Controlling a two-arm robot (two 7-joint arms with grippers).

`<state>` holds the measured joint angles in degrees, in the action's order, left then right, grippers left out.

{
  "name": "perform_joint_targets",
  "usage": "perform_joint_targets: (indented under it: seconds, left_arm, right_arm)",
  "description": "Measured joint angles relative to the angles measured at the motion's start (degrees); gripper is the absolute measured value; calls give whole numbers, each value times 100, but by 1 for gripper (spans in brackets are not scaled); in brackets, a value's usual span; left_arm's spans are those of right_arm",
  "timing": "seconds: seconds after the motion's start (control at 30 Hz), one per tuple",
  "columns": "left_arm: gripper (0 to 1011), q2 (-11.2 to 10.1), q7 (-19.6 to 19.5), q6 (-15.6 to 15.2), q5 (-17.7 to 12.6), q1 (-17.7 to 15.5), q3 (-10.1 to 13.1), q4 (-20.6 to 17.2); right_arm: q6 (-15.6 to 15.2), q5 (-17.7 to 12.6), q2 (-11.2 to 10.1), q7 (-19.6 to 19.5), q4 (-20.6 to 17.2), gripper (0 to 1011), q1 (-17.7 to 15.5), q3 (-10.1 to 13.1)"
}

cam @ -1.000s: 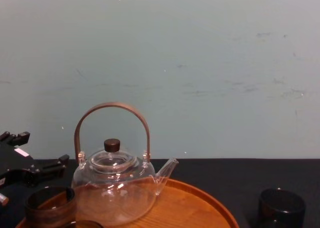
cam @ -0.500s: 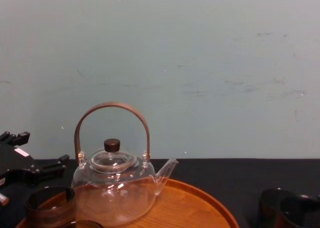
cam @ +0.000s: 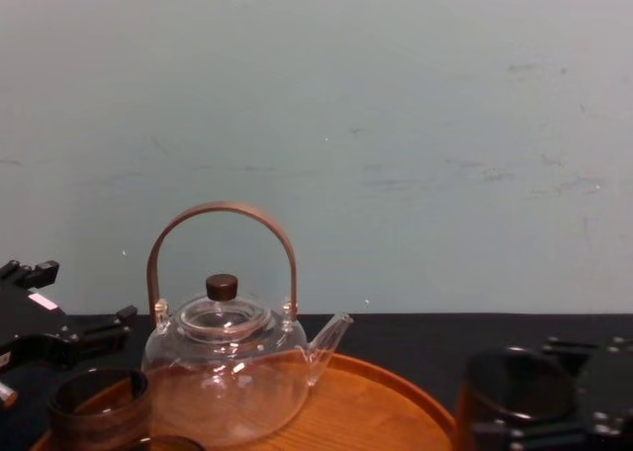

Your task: Pick up the glass from the table and place it on the tray.

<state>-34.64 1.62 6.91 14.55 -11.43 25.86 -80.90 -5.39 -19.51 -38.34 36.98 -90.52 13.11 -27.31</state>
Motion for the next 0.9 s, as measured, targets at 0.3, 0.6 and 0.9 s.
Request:
perform_joint_targets:
  seconds: [0.3,0.6,0.9]
  left_arm:
    - [1001,0,0,0,0,0,0,0]
    - [1001,0,0,0,0,0,0,0]
    - [1001,0,0,0,0,0,0,0]
  right_arm:
    - [74,83,358,98,165,918,339,-342]
    - [131,86,651,212,316,918,579,-654]
    - [133,43,884,285,605,918,759,-890]
